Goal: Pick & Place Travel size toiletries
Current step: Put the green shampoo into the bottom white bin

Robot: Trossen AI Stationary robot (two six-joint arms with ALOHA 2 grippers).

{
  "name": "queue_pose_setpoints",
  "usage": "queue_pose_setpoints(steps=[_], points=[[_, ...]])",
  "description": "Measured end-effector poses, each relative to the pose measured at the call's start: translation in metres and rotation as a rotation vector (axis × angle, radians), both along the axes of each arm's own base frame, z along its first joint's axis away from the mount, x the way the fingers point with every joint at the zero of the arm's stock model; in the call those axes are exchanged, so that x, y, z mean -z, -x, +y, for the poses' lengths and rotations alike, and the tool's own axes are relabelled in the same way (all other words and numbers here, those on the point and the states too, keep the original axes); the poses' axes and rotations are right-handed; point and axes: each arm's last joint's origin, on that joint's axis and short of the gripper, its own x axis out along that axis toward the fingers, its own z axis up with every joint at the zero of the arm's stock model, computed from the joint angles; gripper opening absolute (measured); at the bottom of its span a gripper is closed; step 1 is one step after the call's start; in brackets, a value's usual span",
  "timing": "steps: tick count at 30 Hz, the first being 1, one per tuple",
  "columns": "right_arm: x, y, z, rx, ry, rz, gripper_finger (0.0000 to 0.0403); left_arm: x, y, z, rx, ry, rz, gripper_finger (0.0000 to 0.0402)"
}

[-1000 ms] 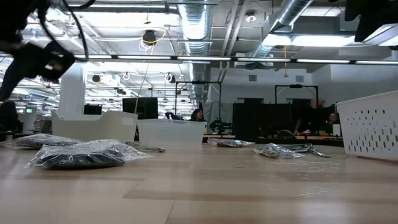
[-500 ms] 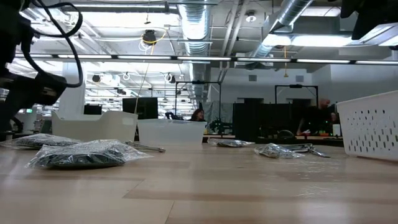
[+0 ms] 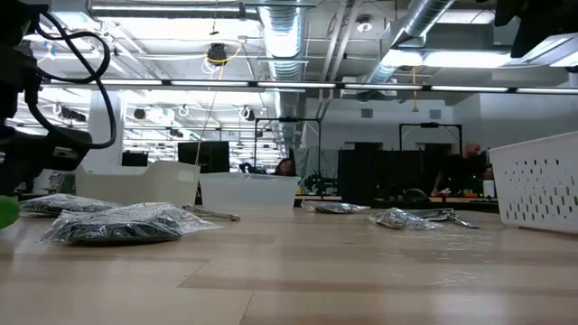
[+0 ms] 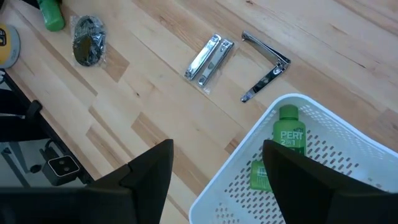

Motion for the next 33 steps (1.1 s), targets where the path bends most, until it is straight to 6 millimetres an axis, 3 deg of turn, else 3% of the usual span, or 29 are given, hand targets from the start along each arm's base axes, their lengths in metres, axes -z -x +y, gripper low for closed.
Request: queue_pose_setpoints(steps=[7,13,23,28,33], points=[[0.000,0.000,0.000,0.000,0.000,0.000,0.0240,0.000,-0.001,0.000,-0.023,-0.013,-0.014,0.0151],[-0.001,-0.002,0.001,-0.001,-0.009,-0.018,0.0240,-0.004,-0.004,-0.001,-0.028,-0.008,-0.025,0.0162],[-0.005,-0.011,-0.002,-0.033,0.007,-0.099,0.0240,-0.046,-0.038,-0.005,-0.206,-0.054,-0.243,0.0156],[-0.013,-0.028,-0.015,-0.057,0.051,-0.230,0.0240,-0.074,-0.061,0.010,-0.420,-0.145,-0.389,0.0167],[-0.020,-0.044,-0.035,-0.015,0.091,-0.334,0.0240,-0.105,-0.084,0.033,-0.593,-0.120,-0.505,0.0158]])
